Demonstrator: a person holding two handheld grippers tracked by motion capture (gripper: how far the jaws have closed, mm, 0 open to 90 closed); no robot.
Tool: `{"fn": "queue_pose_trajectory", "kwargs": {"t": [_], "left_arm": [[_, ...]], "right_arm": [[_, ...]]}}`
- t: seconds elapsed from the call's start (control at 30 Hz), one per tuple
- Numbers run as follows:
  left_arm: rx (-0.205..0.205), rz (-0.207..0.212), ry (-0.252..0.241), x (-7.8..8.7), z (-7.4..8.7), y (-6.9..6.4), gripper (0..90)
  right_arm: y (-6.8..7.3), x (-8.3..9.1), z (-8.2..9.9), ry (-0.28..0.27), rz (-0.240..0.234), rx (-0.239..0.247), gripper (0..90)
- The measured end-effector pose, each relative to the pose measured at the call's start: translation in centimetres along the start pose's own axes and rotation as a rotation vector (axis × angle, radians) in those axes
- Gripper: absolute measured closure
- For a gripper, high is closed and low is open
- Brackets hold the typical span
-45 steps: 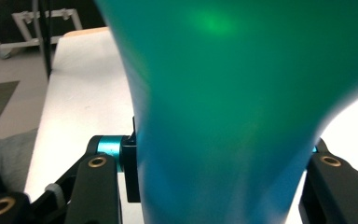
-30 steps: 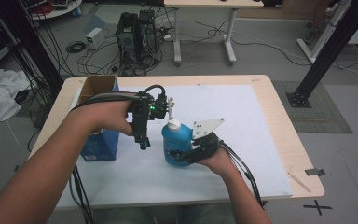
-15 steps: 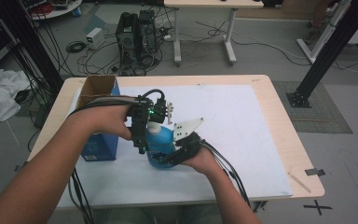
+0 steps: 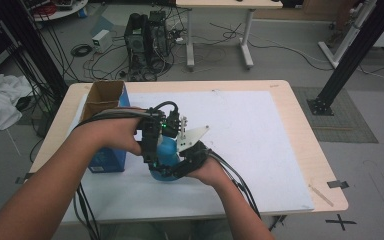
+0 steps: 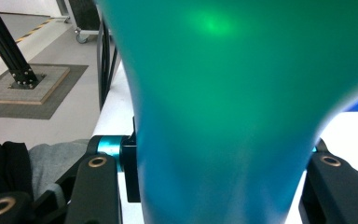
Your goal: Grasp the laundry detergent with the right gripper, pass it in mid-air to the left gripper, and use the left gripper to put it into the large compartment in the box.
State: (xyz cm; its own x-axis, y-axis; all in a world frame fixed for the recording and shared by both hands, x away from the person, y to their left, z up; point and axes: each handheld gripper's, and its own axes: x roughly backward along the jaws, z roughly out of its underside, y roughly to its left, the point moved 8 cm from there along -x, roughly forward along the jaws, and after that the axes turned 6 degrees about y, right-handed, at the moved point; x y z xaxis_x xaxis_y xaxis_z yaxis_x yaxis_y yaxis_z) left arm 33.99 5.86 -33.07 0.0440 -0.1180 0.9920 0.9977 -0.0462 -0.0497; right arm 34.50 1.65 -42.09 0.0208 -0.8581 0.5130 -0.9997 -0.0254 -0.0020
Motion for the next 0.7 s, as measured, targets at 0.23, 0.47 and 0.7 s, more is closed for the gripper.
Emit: {"fn": "queue_pose_trajectory", "kwargs": {"t": [0.23, 0.47, 0.7], "left_arm": [[0.007, -0.001, 0.011, -0.1, -0.1, -0.1, 6.4], [0.007, -0.001, 0.024, -0.4, -0.1, -0.1, 6.4], [-0.008, -0.009, 0.02, -0.3, 0.0, 0.0, 9.2]], "right_arm": [[0.2, 0.0, -0.3, -0.006, -0.014, 0.013, 44.7], [0.8, 0.1, -0.2, 0.022, -0.033, -0.047, 44.7], [0.2, 0.0, -0.6, -0.007, -0.002, 0.014, 44.7]]}}
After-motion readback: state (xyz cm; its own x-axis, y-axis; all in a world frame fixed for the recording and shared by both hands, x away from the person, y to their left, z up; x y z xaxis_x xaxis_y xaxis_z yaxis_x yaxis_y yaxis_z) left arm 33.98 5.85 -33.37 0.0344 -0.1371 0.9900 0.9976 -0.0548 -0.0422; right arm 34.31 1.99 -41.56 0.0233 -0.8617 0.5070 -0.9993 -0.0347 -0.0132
